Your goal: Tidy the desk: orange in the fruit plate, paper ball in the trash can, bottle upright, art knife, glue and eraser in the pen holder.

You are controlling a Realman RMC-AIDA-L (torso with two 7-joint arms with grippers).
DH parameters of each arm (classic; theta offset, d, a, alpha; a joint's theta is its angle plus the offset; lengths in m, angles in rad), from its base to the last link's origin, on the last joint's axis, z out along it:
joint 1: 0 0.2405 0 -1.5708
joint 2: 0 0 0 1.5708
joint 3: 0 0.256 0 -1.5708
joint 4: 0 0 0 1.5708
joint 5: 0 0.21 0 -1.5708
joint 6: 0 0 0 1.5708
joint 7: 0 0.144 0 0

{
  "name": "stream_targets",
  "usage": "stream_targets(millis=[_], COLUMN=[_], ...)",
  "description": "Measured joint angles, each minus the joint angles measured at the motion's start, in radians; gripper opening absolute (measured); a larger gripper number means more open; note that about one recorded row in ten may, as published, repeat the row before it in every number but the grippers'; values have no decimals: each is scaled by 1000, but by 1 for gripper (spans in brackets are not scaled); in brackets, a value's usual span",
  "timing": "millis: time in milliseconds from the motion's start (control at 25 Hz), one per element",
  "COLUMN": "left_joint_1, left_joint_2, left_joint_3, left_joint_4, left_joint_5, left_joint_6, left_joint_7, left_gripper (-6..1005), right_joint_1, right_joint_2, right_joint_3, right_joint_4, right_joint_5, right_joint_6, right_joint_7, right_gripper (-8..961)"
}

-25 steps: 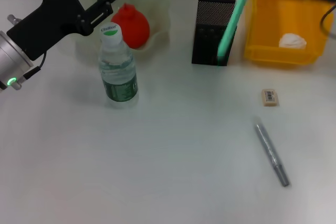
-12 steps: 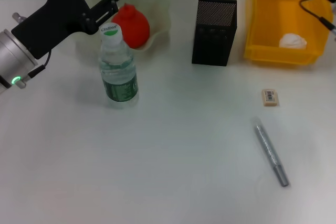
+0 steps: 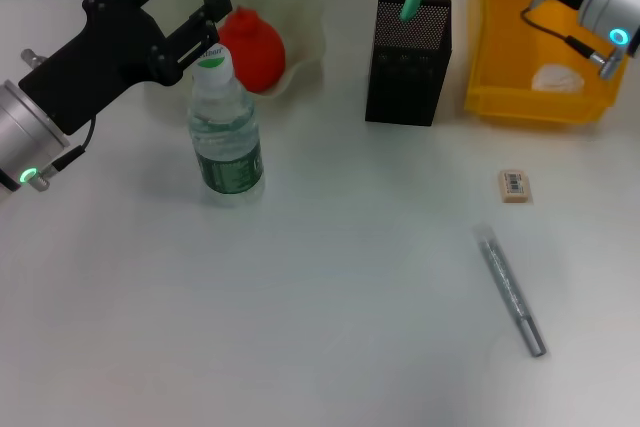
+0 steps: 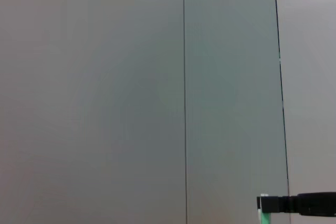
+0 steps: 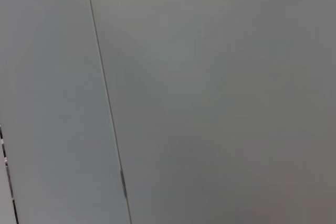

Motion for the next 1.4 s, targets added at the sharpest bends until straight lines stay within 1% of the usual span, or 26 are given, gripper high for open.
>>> stream_targets(millis=[200,360,560,720,920,960,1080,1200,1280,1320,1400], left_joint_1=[5,8,9,9,12,12,12,12,12,12,11], left_joint_2=[0,2,2,2,3,3,4,5,5,5,5], left_joint_3=[0,0,6,7,7,7,7,8,5,3,2], left_joint_4=[-5,-5,-5,-5,-5,-5,-5,-3,-2,-2,-2], left_joint_5=[-1,-1,-1,-1,-1,-1,-1,-1,-1,-1,-1], left_joint_6=[4,6,7,11,15,16,18,19,19,19,19], left_joint_7=[2,2,3,10,13,13,13,13,13,13,13], left_gripper=[626,626,626,626,626,626,626,626,626,626,626], right_joint_1=[7,7,-2,-11,-20,-25,-80,-154,-200,-209,-217], right_joint_2=[4,6,6,5,2,2,3,3,7,9,11], right_joint_3=[-9,-27,-75,-81,-89,-93,-153,-234,-267,-272,-279], right_joint_4=[20,30,23,17,4,-9,-133,-362,-549,-604,-742], right_joint_5=[0,0,0,0,-1,-3,-53,-183,-339,-418,-627], right_joint_6=[36,39,43,40,38,32,-3,-30,-42,-56,-117], right_joint_7=[-1,15,83,116,164,180,320,563,778,873,1113], right_gripper=[228,241,256,268,493,497,508,519,522,520,518])
